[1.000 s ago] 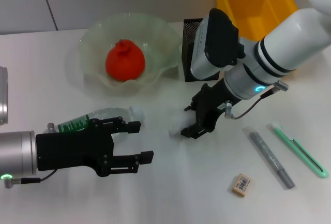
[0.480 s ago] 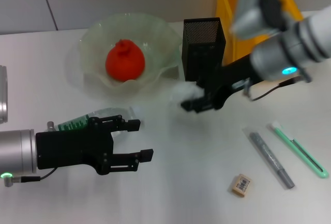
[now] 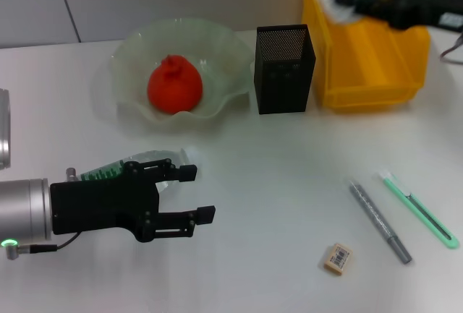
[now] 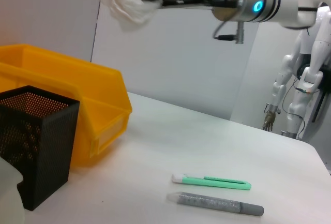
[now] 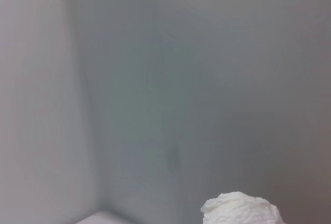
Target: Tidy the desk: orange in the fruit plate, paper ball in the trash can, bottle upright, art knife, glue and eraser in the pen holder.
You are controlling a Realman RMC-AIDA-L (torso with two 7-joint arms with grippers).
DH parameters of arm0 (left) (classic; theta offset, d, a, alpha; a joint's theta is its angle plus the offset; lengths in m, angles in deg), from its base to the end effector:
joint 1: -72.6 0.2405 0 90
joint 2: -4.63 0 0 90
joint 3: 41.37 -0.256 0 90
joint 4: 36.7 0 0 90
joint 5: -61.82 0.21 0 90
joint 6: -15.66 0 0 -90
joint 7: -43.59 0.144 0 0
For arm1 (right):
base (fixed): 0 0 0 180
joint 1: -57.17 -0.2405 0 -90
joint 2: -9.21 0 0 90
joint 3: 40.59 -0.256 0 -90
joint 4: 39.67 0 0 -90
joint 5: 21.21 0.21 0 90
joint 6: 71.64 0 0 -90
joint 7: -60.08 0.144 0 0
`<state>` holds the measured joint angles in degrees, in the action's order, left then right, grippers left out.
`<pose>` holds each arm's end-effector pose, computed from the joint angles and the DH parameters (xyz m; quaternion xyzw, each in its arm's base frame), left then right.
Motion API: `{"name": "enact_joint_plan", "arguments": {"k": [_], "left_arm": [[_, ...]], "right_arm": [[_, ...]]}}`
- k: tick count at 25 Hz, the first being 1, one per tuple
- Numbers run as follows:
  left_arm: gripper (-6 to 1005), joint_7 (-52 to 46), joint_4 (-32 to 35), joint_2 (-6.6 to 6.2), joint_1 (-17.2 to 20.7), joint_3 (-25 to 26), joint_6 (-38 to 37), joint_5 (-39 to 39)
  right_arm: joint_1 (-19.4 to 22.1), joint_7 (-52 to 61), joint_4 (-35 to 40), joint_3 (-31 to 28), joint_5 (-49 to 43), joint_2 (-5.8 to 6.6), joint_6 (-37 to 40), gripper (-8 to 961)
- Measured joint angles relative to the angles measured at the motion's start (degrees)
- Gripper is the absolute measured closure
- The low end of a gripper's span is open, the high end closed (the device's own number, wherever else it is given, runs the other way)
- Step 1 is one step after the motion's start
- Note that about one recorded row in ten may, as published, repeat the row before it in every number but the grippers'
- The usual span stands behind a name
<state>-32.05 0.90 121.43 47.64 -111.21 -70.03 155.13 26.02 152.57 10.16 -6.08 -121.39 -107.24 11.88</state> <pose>-0.2443 0.3009 -0.0368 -0.9558 -0.1574 -0.2435 0.0484 0.2356 0.3817 0.0969 -0.8657 0.2339 0.3460 0.2760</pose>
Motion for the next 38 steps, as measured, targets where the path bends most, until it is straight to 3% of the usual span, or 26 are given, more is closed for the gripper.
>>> {"name": "enact_joint_plan", "arguments": {"k": [5,10,18,23,35,38], "left_arm": [[219,-0.08,0.02,0.05,-0.23,0.05,-0.02,0.12],[220,-0.11,0.05,0.10,-0.27,0.06,-0.04,0.16],[220,-0.12,0.11,0.09,-0.14,0.05,-0.18,0.23],[220,-0.12,0.10,0.01,0.07,0.06,-0.42,0.17],[221,-0.12,0.07,-0.09,0.17,0.55,-0.49,0.27],[221,-0.12,0.07,-0.09,0.07,0.58,-0.55,0.26]], "right_arm": [[-0.04,-2.28,-3.02,-3.45,0.43,-0.38,-8.76,526],[-1.15,-3.10,-5.92,-1.39,-0.51,-0.42,-19.77,525],[-3.57,-3.50,-9.93,3.98,-0.87,0.61,-27.46,524],[-3.86,-3.30,-9.51,4.99,-0.91,0.29,-28.27,512],[-3.76,-3.28,-9.16,4.50,-0.65,0.26,-28.98,187],[-3.62,-3.27,-8.86,4.38,0.00,0.26,-29.02,187]]}}
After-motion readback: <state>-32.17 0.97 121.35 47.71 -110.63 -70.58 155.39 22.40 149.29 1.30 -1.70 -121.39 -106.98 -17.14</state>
